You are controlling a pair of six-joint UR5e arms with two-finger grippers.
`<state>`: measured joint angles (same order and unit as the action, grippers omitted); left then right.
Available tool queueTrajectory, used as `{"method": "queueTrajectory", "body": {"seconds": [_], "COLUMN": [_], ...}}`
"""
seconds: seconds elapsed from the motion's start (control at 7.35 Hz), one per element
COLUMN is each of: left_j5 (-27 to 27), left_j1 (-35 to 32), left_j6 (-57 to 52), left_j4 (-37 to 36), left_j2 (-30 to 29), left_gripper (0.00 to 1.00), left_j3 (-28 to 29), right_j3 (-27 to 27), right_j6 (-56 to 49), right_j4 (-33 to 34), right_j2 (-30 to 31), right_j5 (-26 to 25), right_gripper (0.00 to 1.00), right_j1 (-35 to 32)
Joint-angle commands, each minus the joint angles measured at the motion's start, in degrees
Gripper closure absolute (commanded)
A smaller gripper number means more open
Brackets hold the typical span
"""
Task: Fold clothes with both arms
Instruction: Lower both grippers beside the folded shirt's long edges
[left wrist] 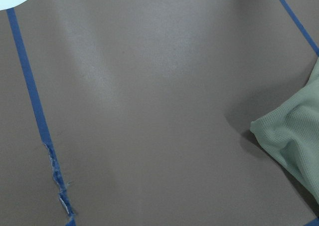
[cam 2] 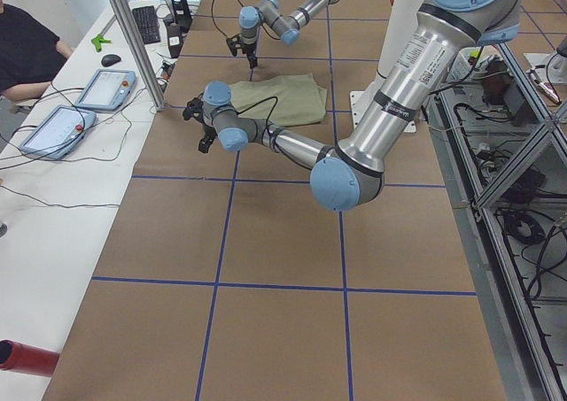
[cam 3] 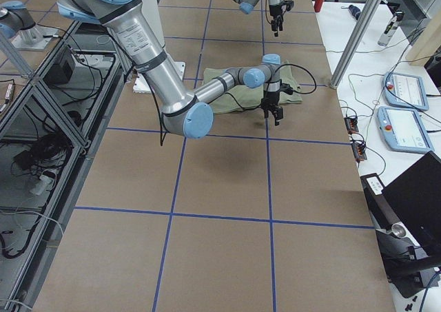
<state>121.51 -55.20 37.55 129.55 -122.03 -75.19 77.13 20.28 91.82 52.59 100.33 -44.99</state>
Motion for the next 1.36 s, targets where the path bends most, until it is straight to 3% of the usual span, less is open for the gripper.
{"method": "queueTrajectory", "body": {"seconds": [0.0, 0.14, 0.41, 0.68, 0.95, 1.22], "left_j5": [3.4, 4.9, 2.7, -4.6, -14.4, -23.6], "left_j1": [0.0, 0.2, 7.3, 16.9, 26.7, 36.4], "left_j6": [5.6, 11.6, 25.8, 40.8, 54.1, 66.2], "left_j4": [-0.1, -0.1, -0.3, -0.3, -0.3, -0.3], "left_j2": [0.1, 2.3, 8.1, 10.8, 10.8, 10.8], "left_gripper": [0.00, 0.00, 0.00, 0.00, 0.00, 0.03], "left_j3": [-2.4, -6.3, -18.4, -27.3, -31.4, -31.5], "right_j3": [4.8, 9.1, 19.6, 28.6, 32.8, 35.2], "right_j6": [-0.1, 4.2, 18.9, 39.8, 60.2, 72.9], "right_j4": [-0.5, -0.5, -3.3, -18.0, -32.3, -32.8], "right_j2": [0.7, 0.9, 6.5, 17.2, 26.1, 28.4], "right_j5": [8.0, 13.5, 16.1, 16.7, 11.9, 0.1], "right_gripper": [0.00, 0.00, 0.00, 0.00, 0.00, 0.01], "right_j1": [-3.9, -5.0, -4.3, -1.1, 5.3, 13.0]}}
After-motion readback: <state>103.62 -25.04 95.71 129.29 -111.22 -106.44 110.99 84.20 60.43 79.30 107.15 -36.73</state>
